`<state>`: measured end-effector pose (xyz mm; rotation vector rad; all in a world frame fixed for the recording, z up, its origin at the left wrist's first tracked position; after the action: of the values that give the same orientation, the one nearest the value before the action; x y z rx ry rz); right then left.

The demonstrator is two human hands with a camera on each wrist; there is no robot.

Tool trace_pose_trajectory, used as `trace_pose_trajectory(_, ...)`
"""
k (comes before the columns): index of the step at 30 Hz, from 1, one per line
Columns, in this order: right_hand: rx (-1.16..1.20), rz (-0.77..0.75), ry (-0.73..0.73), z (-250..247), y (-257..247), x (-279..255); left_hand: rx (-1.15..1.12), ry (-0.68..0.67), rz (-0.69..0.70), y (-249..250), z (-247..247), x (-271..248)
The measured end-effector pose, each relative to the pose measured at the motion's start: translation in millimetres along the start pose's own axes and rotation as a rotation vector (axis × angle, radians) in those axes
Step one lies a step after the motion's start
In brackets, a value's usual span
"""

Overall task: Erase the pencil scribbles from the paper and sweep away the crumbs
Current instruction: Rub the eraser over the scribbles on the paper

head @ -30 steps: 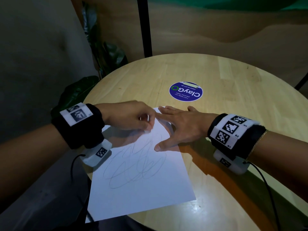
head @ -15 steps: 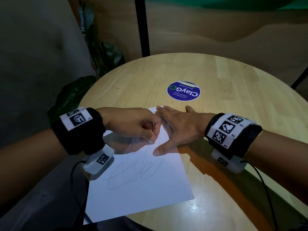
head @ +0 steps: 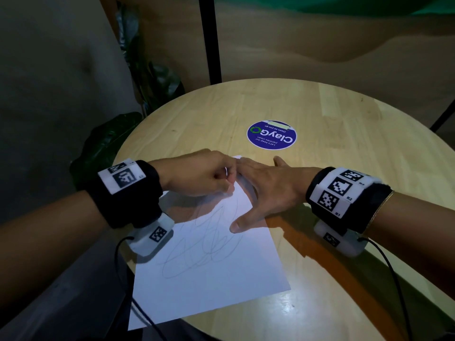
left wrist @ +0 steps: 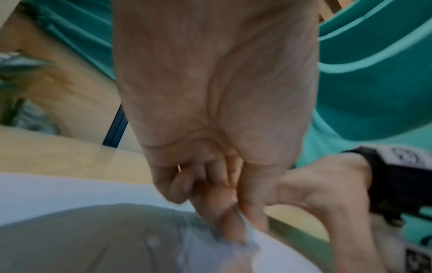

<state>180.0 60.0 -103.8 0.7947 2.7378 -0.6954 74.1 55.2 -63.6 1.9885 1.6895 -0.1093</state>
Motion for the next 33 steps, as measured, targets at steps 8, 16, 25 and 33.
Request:
trace_pose_trajectory(8, -0.075, 0.022, -0.034, 0.5, 6.0, 1.4, -0.024, 0.043, -0.007, 2.5, 0.1, 5.1)
trace_pose_trajectory(16, -0.049, 0.046, -0.047, 0.0, 8.8, 1.1, -0.012, 0.095, -0.030, 1.4, -4.2, 9.0)
trace_pose_trajectory(25, -0.042, 0.040, -0.051, -0.3, 5.9, 0.3, 0.014, 0.054, 0.024, 9.7, 1.1, 7.3)
trace_pose_trajectory(33, -0.036, 0.038, -0.049, 1.1, 9.5, 3.1, 0.006, 0.119, 0.013, 7.8, -4.1, 9.7)
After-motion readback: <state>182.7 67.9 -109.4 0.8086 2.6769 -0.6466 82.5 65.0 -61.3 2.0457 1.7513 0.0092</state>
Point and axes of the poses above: each hand's wrist, its own x-axis towards the middle knuckle, its own z-axis out of the palm, y = z × x, the point moved 9 cm from there along x, towards the middle knuckle, and after that the axes turned 14 degrees about -z, right-handed, at the moved point
